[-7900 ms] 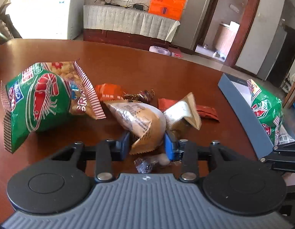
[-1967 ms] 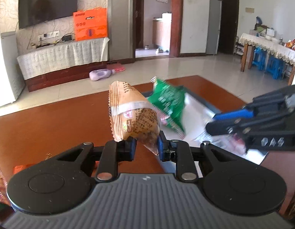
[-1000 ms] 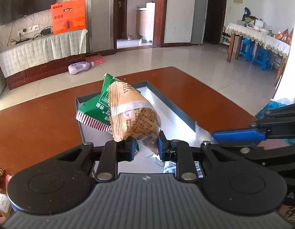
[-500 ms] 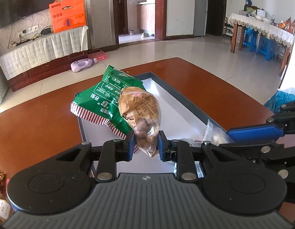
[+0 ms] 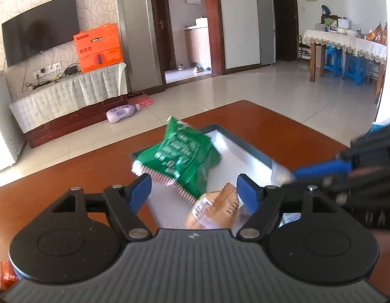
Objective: Organize snacks
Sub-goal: 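Move both grippers back over the snacks on the table, then grasp the small silver candy with the left gripper while the right grasps the tan packet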
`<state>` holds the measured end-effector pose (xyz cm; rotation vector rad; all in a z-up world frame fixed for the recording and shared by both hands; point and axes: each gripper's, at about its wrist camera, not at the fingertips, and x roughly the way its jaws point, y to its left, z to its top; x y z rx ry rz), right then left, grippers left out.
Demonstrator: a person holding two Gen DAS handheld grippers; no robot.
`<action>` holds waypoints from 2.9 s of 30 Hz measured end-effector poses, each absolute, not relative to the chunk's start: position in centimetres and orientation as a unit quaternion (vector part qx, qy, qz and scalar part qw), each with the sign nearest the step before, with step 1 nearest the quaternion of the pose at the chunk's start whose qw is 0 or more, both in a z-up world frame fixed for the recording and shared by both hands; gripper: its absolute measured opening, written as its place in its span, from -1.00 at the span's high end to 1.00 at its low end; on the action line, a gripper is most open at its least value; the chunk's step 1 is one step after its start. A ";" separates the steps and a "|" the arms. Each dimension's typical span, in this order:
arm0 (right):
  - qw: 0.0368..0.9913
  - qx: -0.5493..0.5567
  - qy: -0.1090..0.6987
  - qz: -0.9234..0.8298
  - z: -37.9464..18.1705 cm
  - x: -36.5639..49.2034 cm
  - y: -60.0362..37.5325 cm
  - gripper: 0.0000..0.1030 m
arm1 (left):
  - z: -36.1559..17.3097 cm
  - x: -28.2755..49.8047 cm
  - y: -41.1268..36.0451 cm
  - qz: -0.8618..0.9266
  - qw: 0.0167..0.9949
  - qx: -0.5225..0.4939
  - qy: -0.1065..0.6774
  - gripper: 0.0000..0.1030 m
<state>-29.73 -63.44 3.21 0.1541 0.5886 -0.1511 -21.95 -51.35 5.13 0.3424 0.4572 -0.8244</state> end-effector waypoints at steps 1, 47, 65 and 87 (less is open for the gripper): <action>0.953 0.079 0.284 -0.077 3.3 -29.6 -63.5 0.58 | 5.1 -22.0 -50.9 -0.393 0.878 0.166 0.220 -0.55; 0.974 0.155 0.157 -0.055 6.3 -33.0 -58.6 -0.43 | 4.1 -26.2 -42.6 -0.358 0.889 0.191 0.214 -0.69; 0.967 0.140 0.208 0.038 5.6 -28.5 -52.4 -0.43 | 0.7 -25.2 -29.6 -0.225 0.924 0.120 0.286 -0.69; 0.940 -0.091 0.301 0.137 1.3 -19.2 -42.7 -0.29 | -0.8 -22.0 -27.3 -0.241 0.910 0.091 0.325 -0.15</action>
